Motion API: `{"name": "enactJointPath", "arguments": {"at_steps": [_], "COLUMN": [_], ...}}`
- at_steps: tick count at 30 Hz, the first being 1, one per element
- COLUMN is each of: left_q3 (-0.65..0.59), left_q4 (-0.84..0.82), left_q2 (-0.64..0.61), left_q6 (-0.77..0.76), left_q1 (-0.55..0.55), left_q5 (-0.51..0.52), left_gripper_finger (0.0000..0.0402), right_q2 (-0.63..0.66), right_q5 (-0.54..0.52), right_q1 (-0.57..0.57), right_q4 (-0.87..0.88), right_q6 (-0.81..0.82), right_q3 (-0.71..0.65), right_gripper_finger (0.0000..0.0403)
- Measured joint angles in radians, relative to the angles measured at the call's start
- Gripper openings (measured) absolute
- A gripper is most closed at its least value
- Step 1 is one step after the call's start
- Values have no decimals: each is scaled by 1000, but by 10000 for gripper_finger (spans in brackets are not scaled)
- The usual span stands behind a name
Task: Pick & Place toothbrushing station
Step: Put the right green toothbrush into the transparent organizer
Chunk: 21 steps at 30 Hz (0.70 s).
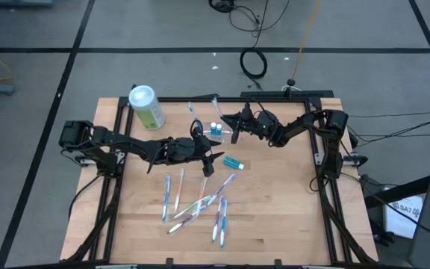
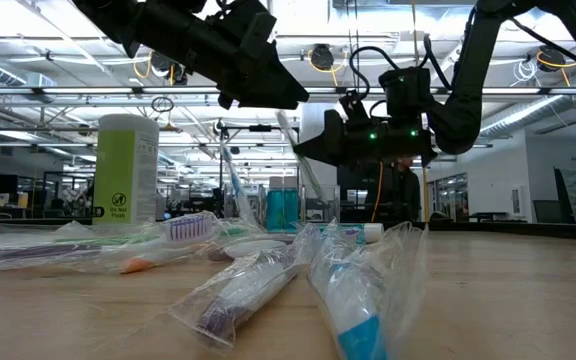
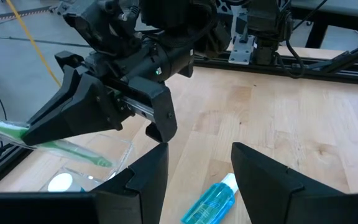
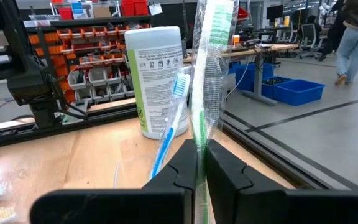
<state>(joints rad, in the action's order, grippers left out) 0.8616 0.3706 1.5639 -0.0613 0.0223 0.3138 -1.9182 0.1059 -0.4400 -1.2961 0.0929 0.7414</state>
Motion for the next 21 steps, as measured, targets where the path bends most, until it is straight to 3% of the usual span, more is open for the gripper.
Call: {"name": "enactJointPath", "arguments": {"at_steps": [21], "left_q3": [0], "left_q4": [0], "left_q2": [0], "left_q6": [-3], "left_q1": [0], "left_q5": [0], "left_gripper_finger": [184], "right_q2": [0], "right_q5": [-4], "right_q1": [1], "right_q4": [14], "right_q6": [6], "right_q3": [-35], "right_gripper_finger": [13]}}
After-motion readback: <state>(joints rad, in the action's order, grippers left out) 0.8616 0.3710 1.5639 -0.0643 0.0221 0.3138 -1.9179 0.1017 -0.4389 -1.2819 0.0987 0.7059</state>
